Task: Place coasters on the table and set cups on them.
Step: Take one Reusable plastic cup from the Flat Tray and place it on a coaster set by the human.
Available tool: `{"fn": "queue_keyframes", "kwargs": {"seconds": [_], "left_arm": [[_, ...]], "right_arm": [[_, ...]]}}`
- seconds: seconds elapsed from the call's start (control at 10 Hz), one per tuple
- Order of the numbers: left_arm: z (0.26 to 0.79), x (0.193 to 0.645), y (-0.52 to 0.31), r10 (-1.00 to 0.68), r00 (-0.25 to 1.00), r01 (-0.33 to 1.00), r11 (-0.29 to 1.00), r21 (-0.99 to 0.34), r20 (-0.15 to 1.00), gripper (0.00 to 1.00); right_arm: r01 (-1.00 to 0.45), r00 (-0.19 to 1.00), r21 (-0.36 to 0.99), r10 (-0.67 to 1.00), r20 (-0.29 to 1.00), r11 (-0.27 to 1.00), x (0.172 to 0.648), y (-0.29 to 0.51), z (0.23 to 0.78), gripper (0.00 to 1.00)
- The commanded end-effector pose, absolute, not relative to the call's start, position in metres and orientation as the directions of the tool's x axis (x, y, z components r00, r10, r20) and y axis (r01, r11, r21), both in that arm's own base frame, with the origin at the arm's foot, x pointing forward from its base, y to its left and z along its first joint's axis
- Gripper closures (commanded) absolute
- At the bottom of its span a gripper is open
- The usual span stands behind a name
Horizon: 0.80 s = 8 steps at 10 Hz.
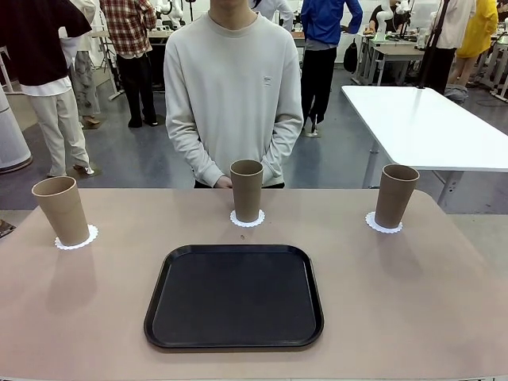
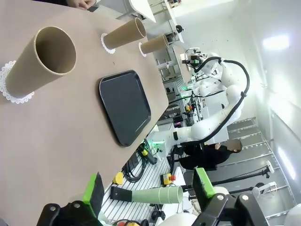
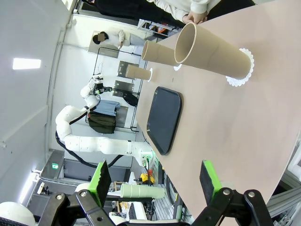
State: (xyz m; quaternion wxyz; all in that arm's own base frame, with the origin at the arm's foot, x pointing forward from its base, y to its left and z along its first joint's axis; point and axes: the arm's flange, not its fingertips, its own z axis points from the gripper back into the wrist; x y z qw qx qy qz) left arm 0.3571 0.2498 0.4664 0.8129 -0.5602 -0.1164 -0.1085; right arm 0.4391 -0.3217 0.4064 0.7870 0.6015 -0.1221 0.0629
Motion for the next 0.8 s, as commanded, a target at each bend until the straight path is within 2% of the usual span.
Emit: {"fn": "queue_keyframes", "kwargs": {"seconds": [0.0,0.7], "left_arm": [[0.4703,0.3576,0.2462,-0.046,0.957,0.284,0.344,-0.895,0.286,0.0],[0.4703,0.3576,0.2462,-0.046,0.957,0.284,0.344,-0.895,0.286,0.0]], "right_arm": [[-0.249,0.96,0.93,-0.056,0.273,0.27,0.4394,-0.319,0.4074,0.0],[-0.249,0.96,0.93,-0.056,0.273,0.27,0.4394,-0.319,0.4074,0.0]]}}
